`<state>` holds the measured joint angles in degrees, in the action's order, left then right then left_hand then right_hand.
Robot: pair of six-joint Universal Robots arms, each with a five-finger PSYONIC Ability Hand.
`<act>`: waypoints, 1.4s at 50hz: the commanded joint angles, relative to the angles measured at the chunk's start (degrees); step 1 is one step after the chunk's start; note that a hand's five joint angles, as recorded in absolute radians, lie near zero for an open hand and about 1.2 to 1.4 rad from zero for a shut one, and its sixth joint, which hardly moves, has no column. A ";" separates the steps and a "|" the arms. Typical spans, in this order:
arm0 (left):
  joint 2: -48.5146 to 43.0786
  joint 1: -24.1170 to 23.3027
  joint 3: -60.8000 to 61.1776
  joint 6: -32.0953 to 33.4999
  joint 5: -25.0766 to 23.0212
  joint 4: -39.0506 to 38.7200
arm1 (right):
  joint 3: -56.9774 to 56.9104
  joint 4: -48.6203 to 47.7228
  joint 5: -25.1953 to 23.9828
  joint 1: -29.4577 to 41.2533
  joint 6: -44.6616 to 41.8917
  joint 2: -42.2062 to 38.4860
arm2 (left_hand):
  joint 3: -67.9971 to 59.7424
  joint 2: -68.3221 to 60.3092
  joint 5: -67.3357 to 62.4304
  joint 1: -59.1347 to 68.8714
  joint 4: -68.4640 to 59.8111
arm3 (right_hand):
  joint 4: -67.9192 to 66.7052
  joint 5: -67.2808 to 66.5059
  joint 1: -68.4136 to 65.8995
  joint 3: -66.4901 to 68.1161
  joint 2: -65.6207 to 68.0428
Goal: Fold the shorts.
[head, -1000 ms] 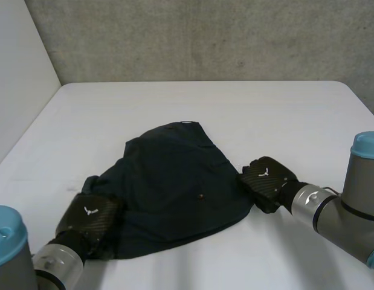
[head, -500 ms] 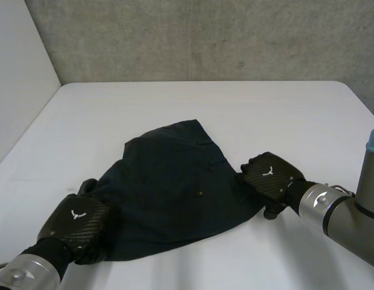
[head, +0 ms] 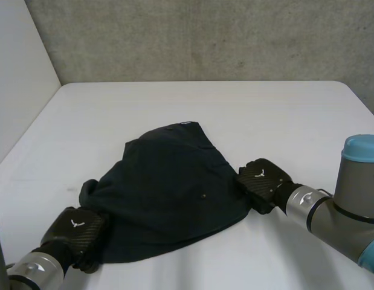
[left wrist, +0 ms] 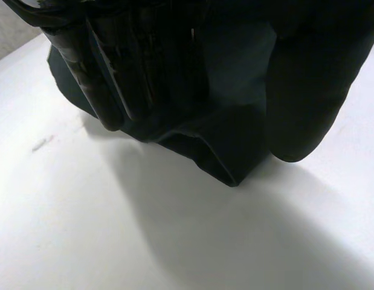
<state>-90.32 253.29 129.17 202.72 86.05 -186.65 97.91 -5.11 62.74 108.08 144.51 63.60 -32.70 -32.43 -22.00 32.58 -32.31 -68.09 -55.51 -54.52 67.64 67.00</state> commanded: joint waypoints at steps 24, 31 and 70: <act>-9.61 -0.52 -4.80 4.61 0.79 -6.89 | 0.53 1.58 0.89 1.78 1.22 2.05 | -47.30 -47.57 -48.00 47.42 -47.69 | -11.91 -14.49 -25.48 12.36 13.00; 4.70 -2.27 -11.74 8.65 3.95 -3.72 | -3.15 8.53 1.06 1.17 1.48 10.92 | -47.30 -47.57 -48.00 47.42 -47.69 | -11.91 -14.49 -25.48 12.36 13.00; 20.57 -6.41 -44.01 -0.93 10.45 -2.31 | -39.99 22.33 11.35 0.90 20.73 28.79 | -47.30 -47.57 -48.00 47.42 -47.69 | -11.91 -14.49 -25.48 12.36 13.00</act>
<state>-60.43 246.88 83.69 201.68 96.91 -188.93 57.34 16.81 74.09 108.96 165.46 98.01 -68.03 -68.72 -57.65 63.85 -68.91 -68.26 -56.26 -54.52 67.79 67.00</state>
